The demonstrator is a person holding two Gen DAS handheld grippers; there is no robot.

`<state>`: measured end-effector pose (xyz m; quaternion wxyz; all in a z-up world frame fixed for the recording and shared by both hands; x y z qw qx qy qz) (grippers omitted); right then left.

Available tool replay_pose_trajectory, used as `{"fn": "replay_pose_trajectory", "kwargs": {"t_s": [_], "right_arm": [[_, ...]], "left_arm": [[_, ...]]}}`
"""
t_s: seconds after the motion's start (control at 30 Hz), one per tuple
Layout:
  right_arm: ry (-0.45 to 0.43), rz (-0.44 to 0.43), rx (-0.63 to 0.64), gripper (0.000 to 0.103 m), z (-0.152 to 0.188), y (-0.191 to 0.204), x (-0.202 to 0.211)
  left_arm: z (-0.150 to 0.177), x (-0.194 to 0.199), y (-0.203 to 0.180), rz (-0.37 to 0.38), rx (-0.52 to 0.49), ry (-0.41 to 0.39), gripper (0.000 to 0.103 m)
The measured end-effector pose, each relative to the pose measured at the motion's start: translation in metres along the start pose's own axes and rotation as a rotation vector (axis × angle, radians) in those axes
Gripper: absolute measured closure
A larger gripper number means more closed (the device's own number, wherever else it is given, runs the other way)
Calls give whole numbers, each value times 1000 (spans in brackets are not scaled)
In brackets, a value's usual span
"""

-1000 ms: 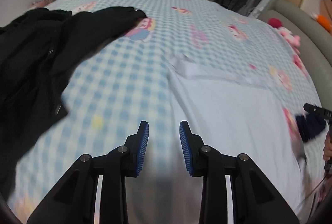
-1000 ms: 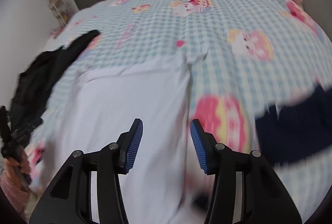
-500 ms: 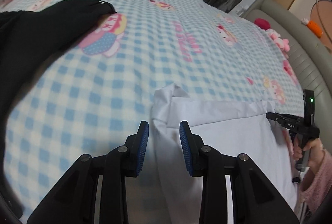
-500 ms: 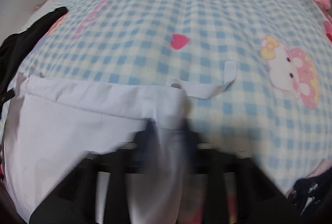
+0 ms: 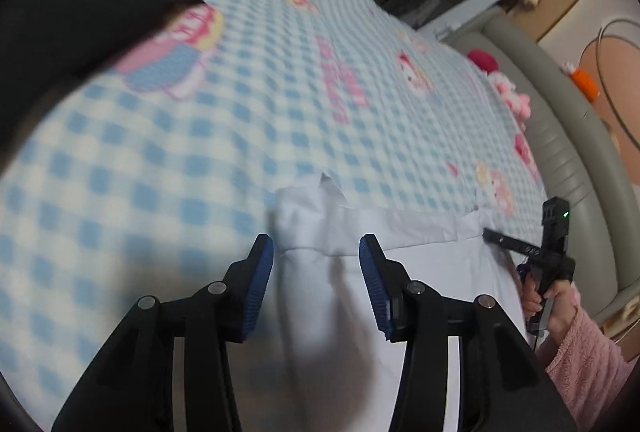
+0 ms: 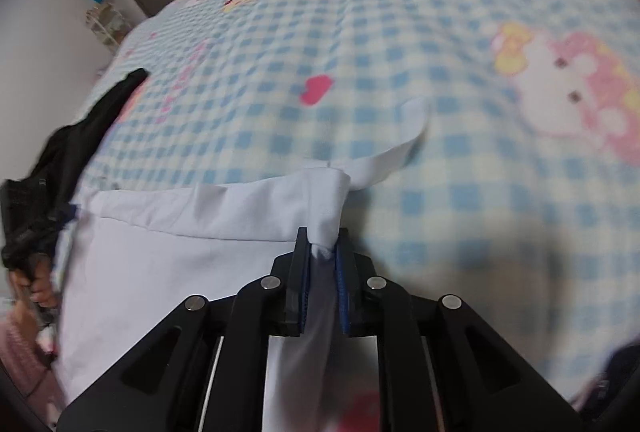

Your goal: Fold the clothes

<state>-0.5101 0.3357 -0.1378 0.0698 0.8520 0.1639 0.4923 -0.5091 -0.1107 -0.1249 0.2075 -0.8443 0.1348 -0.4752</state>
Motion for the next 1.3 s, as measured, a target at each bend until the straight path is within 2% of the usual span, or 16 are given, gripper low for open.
{"fn": "replay_pose_trajectory", "kwargs": {"t_s": [0.03, 0.13, 0.23, 0.3, 0.43, 0.5, 0.53, 0.6, 0.63, 0.67, 0.7, 0.77, 0.93, 1.07, 1.13, 1.3], "right_arm": [[1, -9, -3, 76, 0, 1, -2], [11, -25, 9, 73, -4, 6, -5], [-24, 4, 34, 73, -14, 9, 3], [-22, 54, 32, 59, -19, 4, -2], [32, 108, 34, 56, -22, -2, -19], [30, 90, 54, 56, -26, 4, -19], [29, 81, 63, 56, -27, 7, -19], [27, 63, 83, 56, -31, 13, -18], [26, 54, 93, 57, -32, 17, -18], [25, 45, 103, 85, -34, 20, -18], [24, 36, 113, 98, -35, 23, -18], [22, 18, 132, 98, -39, 29, -18], [39, 81, 89, 87, -42, 17, -32], [38, 119, 38, 76, -47, 6, -36], [-13, 77, -8, 74, -55, 2, -13], [-39, 80, 27, 71, -47, 15, 61]], "left_arm": [[0, -6, -4, -38, -19, 10, 92], [-2, -10, -10, -193, -62, -22, 96], [-4, -9, -2, -234, -30, -20, 95], [-2, -14, 4, -260, -27, 8, 88], [-2, -15, 7, -261, 0, 48, 79], [-5, -7, -1, -173, 15, 40, 47], [-3, -9, -3, -174, -4, 50, 47], [2, -14, -6, -202, -49, 69, 95], [4, -18, -5, -279, -83, 70, 97], [3, -16, -6, -301, -99, 49, 97], [0, -10, -10, -302, -100, 8, 97], [-9, 3, -11, -296, -74, -63, 97], [8, -31, 19, -350, -31, 111, 80], [2, -2, 1, -373, -71, -4, 55], [2, 27, -14, -372, -110, -83, 55], [64, 79, -72, -239, -180, -67, 54]]}}
Point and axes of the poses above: each gripper's, at about its wrist camera, not at the fingertips, and x roughly against the way its jaws point, y to its left, z to its underside, the point moved 6 cm from there along -x, roughly the way its jaws point, and after that the axes turned 7 degrees about x, right-handed, at the moved point
